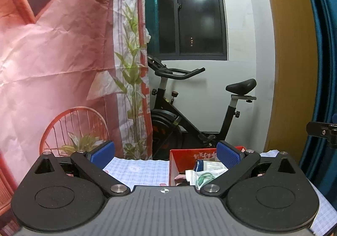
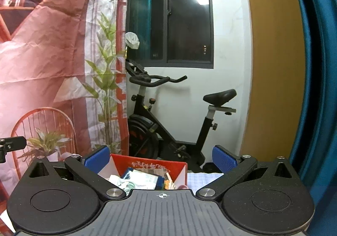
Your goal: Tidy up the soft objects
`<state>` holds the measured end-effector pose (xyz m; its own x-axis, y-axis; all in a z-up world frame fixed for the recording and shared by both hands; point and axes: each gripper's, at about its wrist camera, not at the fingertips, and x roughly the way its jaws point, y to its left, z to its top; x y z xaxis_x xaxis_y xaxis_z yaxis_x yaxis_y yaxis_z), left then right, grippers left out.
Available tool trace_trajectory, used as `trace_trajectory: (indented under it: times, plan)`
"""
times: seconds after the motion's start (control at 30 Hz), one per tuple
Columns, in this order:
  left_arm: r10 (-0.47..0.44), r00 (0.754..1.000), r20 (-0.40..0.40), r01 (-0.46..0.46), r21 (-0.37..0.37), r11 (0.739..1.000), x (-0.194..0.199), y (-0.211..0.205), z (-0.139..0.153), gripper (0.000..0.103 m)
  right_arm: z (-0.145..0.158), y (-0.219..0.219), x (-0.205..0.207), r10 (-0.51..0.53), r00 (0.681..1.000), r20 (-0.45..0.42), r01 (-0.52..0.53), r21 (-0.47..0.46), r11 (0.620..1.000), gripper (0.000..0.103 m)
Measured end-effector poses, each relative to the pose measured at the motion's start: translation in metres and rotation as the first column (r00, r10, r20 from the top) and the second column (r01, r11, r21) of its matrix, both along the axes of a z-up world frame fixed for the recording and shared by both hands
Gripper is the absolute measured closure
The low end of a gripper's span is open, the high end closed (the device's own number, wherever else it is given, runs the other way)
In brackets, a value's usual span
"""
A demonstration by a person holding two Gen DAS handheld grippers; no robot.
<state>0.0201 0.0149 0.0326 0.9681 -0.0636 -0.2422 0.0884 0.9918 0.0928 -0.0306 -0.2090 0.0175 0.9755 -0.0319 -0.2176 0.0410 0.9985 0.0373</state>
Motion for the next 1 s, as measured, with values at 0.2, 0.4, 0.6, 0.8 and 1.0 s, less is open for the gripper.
trace_trajectory:
  times: [0.2, 0.4, 0.6, 0.8, 1.0]
  plan:
    - [0.005, 1.000, -0.002, -0.005, 0.004, 1.000, 0.003, -0.002, -0.002, 0.000, -0.006, 0.000, -0.008, -0.005, 1.000, -0.008, 0.005, 0.021, 1.000, 0.000]
    - [0.012, 1.000, -0.004, -0.012, -0.002, 1.000, 0.002, -0.002, -0.004, 0.000, -0.011, -0.003, -0.004, -0.012, 1.000, -0.023, 0.012, 0.025, 1.000, 0.000]
    - [-0.005, 1.000, 0.003, 0.005, -0.009, 1.000, -0.002, -0.001, -0.003, 0.000, -0.013, -0.004, -0.004, -0.024, 0.999, -0.027, 0.024, 0.027, 0.999, 0.000]
    - [-0.016, 1.000, -0.001, 0.016, -0.017, 1.000, 0.000, 0.002, -0.004, 0.000, -0.013, -0.004, -0.004, -0.029, 0.999, -0.028, 0.030, 0.030, 0.999, 0.000]
    - [-0.017, 1.000, -0.007, 0.017, -0.015, 1.000, 0.002, 0.000, -0.005, 0.000, -0.013, -0.004, -0.003, -0.031, 0.999, -0.030, 0.032, 0.030, 0.999, 0.000]
